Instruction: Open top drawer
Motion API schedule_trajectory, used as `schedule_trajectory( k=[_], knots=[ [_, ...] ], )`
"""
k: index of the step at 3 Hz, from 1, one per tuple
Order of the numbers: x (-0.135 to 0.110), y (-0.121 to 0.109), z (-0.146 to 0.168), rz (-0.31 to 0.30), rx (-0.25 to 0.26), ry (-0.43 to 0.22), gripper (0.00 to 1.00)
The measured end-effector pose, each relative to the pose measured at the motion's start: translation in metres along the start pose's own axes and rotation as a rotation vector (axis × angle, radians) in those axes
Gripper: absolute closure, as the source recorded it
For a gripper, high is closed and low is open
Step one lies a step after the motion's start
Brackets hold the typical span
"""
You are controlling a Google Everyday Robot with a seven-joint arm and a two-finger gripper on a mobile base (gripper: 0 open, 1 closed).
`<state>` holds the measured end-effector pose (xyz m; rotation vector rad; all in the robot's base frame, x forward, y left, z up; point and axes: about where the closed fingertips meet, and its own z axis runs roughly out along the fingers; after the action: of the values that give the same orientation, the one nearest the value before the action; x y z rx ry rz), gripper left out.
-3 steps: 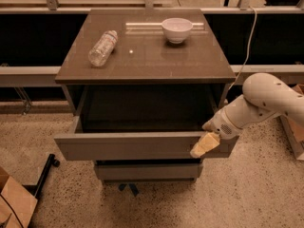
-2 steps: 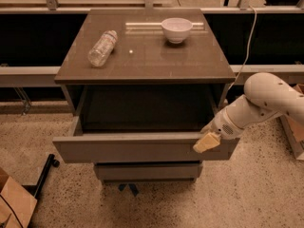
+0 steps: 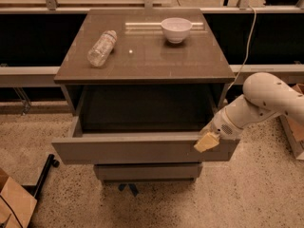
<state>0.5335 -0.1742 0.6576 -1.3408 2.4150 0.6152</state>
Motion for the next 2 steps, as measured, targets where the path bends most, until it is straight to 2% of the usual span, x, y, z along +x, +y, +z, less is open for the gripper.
schedule_trajectory(
  k=[1, 2],
  knots=[
    [0.0000, 0.0000, 0.0000, 0.000, 0.000, 0.000, 0.41],
    [0.0000, 0.0000, 0.0000, 0.000, 0.000, 0.000, 0.10]
  ],
)
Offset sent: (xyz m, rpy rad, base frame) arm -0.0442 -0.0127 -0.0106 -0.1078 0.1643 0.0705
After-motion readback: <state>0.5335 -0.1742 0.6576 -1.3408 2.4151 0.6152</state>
